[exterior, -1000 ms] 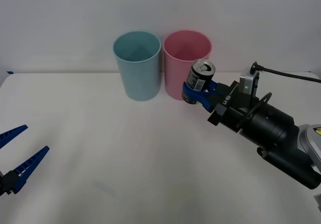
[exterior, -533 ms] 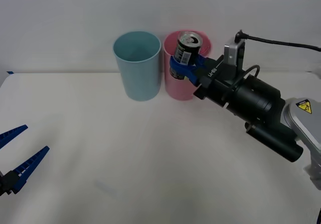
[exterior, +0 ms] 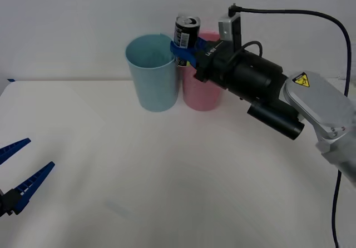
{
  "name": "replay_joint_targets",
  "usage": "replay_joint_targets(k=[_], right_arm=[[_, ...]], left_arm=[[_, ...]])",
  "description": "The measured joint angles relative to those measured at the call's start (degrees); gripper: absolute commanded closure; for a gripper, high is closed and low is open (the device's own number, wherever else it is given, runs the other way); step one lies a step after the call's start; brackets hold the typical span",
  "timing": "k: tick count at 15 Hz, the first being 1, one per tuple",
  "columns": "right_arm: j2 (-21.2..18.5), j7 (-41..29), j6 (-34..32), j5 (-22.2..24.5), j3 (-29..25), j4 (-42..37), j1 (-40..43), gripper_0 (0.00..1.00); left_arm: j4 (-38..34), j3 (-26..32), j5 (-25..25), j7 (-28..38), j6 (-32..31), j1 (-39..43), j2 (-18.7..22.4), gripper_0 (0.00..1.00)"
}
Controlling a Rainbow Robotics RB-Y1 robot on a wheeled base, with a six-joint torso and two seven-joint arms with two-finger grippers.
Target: Grasp the object on the table and drop it into the matching bin: aluminum can to the light blue bin, PET bottle to the pink bin.
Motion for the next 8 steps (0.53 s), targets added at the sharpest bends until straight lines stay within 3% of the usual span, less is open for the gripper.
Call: replay_joint_targets(k=[8], right_arm=[[8.3, 0.5, 8.3, -3.7, 10.0, 22.5, -18.2, 1.00]], left_arm=[[0.0, 0.0, 0.0, 0.0, 0.0, 0.0, 0.0, 0.00]])
